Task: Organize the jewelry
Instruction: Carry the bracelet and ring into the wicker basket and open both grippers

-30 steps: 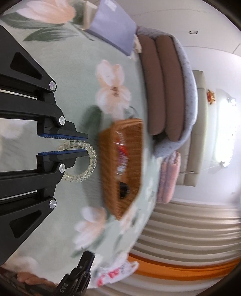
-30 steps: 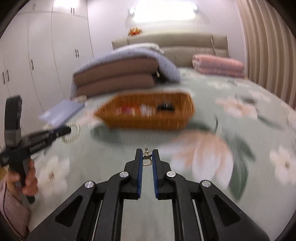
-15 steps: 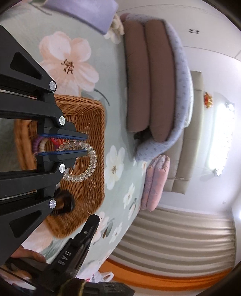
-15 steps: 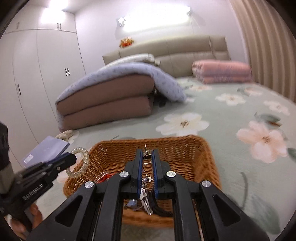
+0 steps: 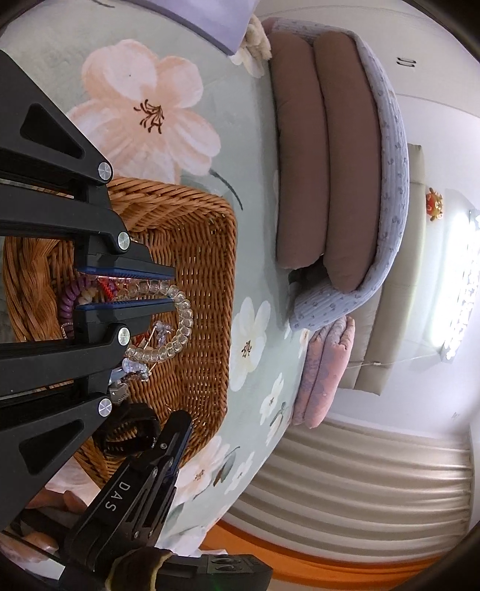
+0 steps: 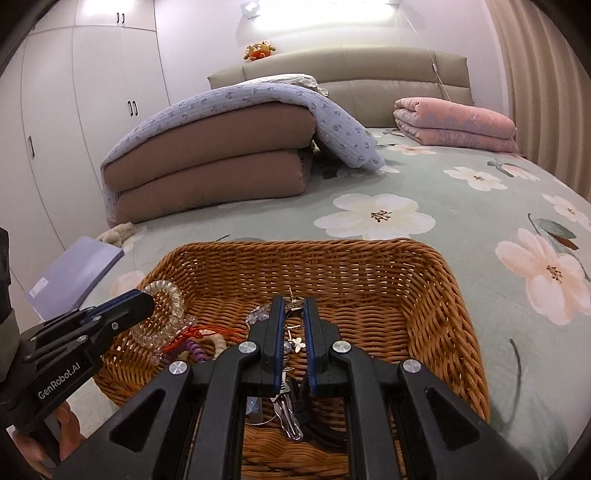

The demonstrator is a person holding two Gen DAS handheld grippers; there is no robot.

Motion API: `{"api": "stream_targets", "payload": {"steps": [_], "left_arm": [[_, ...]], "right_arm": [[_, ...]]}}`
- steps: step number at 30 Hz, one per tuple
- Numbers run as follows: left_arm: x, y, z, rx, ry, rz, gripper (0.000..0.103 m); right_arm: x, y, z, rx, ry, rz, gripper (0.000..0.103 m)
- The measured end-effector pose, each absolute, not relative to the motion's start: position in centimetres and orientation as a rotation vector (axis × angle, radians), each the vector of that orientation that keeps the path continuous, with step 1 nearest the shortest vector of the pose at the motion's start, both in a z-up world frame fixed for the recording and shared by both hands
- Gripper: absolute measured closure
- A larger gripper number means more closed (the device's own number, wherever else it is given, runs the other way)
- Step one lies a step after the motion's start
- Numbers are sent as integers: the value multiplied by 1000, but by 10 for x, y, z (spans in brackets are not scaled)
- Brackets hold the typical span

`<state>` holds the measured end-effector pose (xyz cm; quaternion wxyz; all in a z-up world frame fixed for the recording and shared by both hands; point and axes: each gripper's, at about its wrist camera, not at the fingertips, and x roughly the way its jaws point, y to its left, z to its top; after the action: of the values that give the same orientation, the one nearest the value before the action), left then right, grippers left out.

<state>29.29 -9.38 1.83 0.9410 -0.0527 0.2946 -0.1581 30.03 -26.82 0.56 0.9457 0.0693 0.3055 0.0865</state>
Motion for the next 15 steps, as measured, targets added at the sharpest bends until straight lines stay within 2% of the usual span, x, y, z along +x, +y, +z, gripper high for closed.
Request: {"api": "stream_targets", "payload": {"steps": [3, 4, 5, 6, 7, 15], "left_arm": [[290, -94, 20, -121, 590, -340, 91], [289, -94, 21, -125, 591, -348, 83], [288, -94, 22, -123, 588, -350, 70], [287, -94, 23, -117, 580, -343, 63], [284, -95, 24, -106, 564, -332, 52], [263, -90, 32, -141, 533, -337, 50]], "right_arm": [[299, -268, 6, 147, 623, 186, 88], [299, -268, 7, 148, 619, 187, 81], [298, -270, 8, 154, 613, 188, 76], [296, -271, 9, 159, 607, 186, 67], [295, -273, 10, 163, 599, 182, 65], [271, -281, 18, 170, 557, 123, 65]]}}
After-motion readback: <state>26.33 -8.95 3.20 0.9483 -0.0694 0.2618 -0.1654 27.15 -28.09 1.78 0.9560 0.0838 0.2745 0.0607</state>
